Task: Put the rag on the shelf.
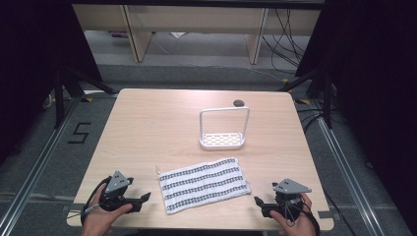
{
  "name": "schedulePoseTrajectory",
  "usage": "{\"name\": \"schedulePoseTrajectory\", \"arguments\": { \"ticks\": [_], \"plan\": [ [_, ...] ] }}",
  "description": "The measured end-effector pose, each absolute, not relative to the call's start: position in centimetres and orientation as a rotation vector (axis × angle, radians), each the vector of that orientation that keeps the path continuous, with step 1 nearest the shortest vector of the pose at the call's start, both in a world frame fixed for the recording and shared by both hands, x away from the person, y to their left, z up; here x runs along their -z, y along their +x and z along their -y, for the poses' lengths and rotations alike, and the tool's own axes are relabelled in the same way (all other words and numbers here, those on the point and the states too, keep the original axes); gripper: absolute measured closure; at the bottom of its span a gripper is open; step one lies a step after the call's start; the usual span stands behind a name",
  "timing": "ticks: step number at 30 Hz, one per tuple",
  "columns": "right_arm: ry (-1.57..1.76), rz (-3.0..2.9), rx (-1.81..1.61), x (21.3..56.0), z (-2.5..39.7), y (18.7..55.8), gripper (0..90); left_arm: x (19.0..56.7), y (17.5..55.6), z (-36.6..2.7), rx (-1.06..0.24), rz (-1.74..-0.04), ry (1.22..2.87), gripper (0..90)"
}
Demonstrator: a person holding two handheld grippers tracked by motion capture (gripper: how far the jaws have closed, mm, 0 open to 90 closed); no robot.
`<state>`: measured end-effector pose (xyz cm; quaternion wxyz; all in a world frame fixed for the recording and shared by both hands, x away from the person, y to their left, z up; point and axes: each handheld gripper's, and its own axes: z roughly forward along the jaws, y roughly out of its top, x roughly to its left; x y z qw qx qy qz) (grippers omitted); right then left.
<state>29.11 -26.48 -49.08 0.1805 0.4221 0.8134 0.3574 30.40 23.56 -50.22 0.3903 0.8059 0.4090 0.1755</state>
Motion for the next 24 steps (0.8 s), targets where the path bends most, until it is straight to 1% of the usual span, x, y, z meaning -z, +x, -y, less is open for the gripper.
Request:
{"name": "schedulePoseTrajectory", "arguments": {
  "ticks": [4, 6, 9, 12, 13, 14, 16, 17, 19, 20, 21, 24],
  "plan": [
    [1.223, -2.290, -1.010, 49.0, 26.4, 29.0, 18.1, 50.2, 30.5, -23.5, -0.412, -1.039, 2.045, 15.1],
    [1.207, -2.274, -1.012, 49.0, 26.5, 29.0, 17.2, 50.2, 30.4, -23.4, -0.425, -1.032, 2.033, 15.2],
    [1.224, -2.292, -1.047, 48.9, 26.5, 29.0, 15.6, 50.0, 30.5, -23.3, -0.412, -1.019, 2.044, 15.2],
    [1.198, -2.299, -1.040, 48.8, 26.6, 29.1, 15.6, 50.1, 30.5, -23.1, -0.418, -1.028, 2.033, 15.2],
    [1.192, -2.294, -1.027, 48.7, 26.6, 29.1, 15.6, 50.0, 30.6, -23.2, -0.415, -1.003, 2.048, 15.3],
    [1.192, -2.294, -1.027, 48.7, 26.6, 29.1, 15.6, 50.0, 30.6, -22.9, -0.408, -1.026, 2.011, 15.3],
    [1.201, -2.298, -1.034, 48.8, 26.6, 29.1, 15.6, 49.7, 30.7, -22.9, -0.398, -1.006, 2.043, 15.4],
    [1.201, -2.300, -1.038, 48.7, 26.6, 29.1, 15.6, 49.8, 30.7, -22.7, -0.395, -1.015, 2.010, 15.4],
    [1.197, -2.294, -1.036, 48.7, 26.6, 29.1, 15.6, 49.6, 30.8, -22.6, -0.393, -0.996, 2.042, 15.5],
    [1.197, -2.294, -1.036, 48.7, 26.6, 29.1, 15.6, 49.7, 30.8, -22.2, -0.398, -1.019, 1.999, 15.5],
    [1.189, -2.258, -1.023, 48.6, 26.5, 29.0, 15.7, 49.5, 31.0, -22.3, -0.388, -0.990, 2.040, 15.9],
    [1.187, -2.269, -1.031, 48.5, 26.5, 29.0, 16.8, 49.2, 31.2, -21.7, -0.394, -0.981, 2.024, 16.1]
  ]
}}
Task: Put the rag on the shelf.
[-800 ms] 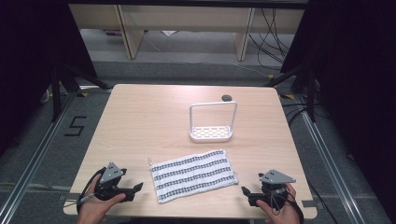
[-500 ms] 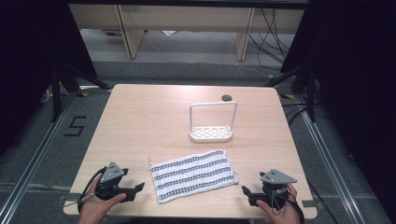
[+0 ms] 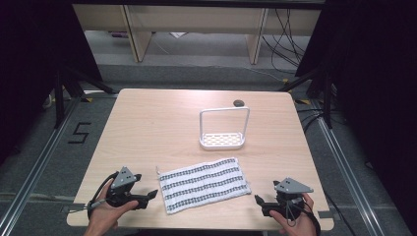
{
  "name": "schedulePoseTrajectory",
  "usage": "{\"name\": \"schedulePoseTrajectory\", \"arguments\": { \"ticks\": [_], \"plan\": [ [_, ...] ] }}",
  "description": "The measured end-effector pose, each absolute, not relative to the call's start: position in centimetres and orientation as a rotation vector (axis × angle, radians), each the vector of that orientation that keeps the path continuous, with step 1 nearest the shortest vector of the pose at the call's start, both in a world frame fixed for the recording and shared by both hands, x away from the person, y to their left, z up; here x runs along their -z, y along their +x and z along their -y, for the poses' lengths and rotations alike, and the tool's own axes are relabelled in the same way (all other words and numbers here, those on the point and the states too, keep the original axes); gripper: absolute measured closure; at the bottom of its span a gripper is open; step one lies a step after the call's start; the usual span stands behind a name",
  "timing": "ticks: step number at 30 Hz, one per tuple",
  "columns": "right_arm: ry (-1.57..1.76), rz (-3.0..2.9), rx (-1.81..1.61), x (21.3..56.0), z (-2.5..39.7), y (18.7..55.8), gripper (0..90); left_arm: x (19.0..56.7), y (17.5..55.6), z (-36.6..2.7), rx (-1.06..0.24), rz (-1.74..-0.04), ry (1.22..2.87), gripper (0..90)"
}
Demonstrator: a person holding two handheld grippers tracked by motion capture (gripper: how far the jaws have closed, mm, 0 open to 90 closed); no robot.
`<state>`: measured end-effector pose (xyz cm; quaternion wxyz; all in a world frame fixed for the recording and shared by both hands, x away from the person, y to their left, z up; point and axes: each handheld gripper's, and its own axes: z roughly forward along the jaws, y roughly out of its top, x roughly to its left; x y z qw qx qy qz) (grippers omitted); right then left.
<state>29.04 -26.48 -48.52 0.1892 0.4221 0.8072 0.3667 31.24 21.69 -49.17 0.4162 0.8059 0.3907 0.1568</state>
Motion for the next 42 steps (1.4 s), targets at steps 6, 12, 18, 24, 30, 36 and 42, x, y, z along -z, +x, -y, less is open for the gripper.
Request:
{"name": "schedulePoseTrajectory", "arguments": {
  "ticks": [6, 12, 18, 24, 30, 36, 42],
  "plan": [
    [1.200, -2.273, -1.023, 48.5, 26.4, 29.1, 21.5, 48.5, 32.5, -20.0, -0.389, -0.926, 2.033, 16.5],
    [1.180, -2.278, -1.033, 48.1, 26.3, 29.3, 24.2, 47.7, 34.4, -17.8, -0.363, -0.838, 2.084, 16.5],
    [1.200, -2.264, -1.048, 48.1, 26.2, 29.4, 26.6, 46.9, 36.2, -15.6, -0.330, -0.816, 2.087, 16.9],
    [1.178, -2.278, -1.039, 47.9, 25.5, 29.7, 28.6, 46.4, 37.9, -12.6, -0.303, -0.776, 2.098, 18.1],
    [1.132, -2.304, -1.015, 48.1, 24.8, 30.4, 33.0, 46.4, 39.6, -9.7, -0.266, -0.742, 2.122, 20.8],
    [1.105, -2.326, -0.999, 48.7, 24.2, 30.8, 35.6, 46.5, 41.6, -6.8, -0.237, -0.714, 2.152, 25.5],
    [1.100, -2.348, -0.973, 49.3, 24.0, 31.3, 38.7, 46.8, 43.2, -3.9, -0.201, -0.664, 2.201, 29.4]
  ]
}}
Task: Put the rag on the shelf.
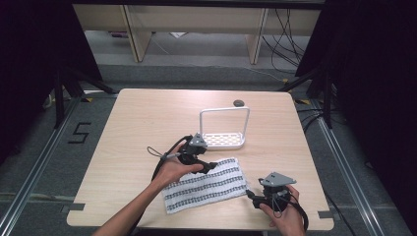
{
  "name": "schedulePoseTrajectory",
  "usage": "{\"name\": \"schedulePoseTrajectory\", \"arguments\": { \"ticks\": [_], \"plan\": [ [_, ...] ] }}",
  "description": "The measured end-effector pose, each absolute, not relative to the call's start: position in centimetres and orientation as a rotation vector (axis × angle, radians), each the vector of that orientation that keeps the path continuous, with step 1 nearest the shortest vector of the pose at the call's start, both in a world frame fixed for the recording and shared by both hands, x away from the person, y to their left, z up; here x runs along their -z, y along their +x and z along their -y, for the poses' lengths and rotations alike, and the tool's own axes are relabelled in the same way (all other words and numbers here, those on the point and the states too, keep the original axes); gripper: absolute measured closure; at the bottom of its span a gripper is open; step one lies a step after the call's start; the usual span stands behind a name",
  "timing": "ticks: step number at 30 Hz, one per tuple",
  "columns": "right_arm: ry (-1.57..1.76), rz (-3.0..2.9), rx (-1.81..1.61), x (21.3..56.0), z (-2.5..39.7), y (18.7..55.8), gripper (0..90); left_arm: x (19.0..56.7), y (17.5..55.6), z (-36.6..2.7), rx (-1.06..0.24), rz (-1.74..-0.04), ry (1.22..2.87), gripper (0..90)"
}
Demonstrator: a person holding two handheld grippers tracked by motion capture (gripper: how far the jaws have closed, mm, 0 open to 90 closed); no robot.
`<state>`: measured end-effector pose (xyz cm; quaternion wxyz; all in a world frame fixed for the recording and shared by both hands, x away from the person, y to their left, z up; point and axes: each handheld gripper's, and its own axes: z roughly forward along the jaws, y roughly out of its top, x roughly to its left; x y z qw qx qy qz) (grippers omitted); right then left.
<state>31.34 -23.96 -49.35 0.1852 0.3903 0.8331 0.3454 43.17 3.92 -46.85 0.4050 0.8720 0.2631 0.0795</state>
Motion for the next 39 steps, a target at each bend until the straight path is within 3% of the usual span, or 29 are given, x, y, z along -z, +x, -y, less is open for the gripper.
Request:
{"name": "schedulePoseTrajectory", "arguments": {
  "ticks": [24, 39],
  "plan": [
    [1.058, -2.386, -0.950, 49.6, 22.7, 31.8, 43.4, 48.9, 45.7, 0.8, -0.134, -0.619, 2.279, 33.3],
    [1.054, -2.394, -0.932, 49.9, 22.6, 31.9, 45.0, 49.4, 46.9, 3.5, -0.120, -0.575, 2.301, 40.4]
  ]
}}
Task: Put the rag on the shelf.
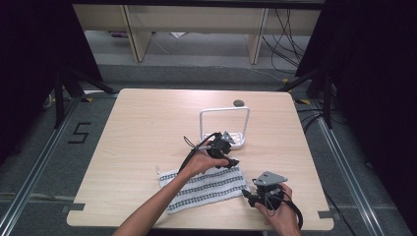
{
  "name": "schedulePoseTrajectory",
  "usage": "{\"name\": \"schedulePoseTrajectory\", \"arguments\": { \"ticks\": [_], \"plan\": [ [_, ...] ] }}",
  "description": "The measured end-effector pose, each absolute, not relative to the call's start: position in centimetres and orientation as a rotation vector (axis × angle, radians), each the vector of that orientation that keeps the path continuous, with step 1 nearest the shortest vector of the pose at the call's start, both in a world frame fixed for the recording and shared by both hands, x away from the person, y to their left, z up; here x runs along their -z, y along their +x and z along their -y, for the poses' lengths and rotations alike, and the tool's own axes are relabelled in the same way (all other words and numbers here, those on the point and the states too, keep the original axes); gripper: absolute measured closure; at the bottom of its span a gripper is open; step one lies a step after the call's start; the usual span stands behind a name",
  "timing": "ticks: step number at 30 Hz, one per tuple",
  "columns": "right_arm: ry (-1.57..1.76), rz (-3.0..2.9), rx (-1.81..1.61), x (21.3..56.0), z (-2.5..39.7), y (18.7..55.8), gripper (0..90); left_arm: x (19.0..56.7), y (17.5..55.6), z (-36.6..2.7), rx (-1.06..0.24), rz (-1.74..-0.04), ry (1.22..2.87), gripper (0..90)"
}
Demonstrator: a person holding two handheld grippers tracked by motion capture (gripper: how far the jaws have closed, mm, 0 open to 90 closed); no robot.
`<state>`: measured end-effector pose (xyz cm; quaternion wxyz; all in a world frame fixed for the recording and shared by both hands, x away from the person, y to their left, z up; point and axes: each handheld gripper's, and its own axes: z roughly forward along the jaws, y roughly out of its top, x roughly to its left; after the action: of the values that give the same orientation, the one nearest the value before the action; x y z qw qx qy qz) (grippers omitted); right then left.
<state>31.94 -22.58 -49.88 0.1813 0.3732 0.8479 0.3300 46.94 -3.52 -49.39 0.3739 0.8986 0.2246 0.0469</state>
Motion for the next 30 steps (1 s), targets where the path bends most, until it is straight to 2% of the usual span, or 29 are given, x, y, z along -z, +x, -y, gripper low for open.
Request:
{"name": "schedulePoseTrajectory", "arguments": {
  "ticks": [17, 20, 23, 28, 30],
  "plan": [
    [1.155, -2.426, -0.921, 50.4, 22.3, 32.6, 49.7, 50.2, 47.7, 3.9, -0.081, -0.554, 2.359, 47.4],
    [1.136, -2.423, -0.931, 50.6, 22.5, 32.7, 52.6, 50.1, 47.6, 4.0, -0.088, -0.551, 2.370, 51.6],
    [1.155, -2.440, -0.962, 50.7, 22.7, 32.8, 58.9, 50.0, 47.5, 4.0, -0.088, -0.541, 2.378, 61.0],
    [1.186, -2.427, -1.008, 50.7, 23.2, 33.3, 73.9, 50.0, 47.2, 4.2, -0.100, -0.500, 2.397, 78.2],
    [1.152, -2.431, -1.011, 50.8, 23.3, 33.6, 80.7, 50.0, 47.1, 4.3, -0.093, -0.508, 2.393, 82.1]
  ]
}}
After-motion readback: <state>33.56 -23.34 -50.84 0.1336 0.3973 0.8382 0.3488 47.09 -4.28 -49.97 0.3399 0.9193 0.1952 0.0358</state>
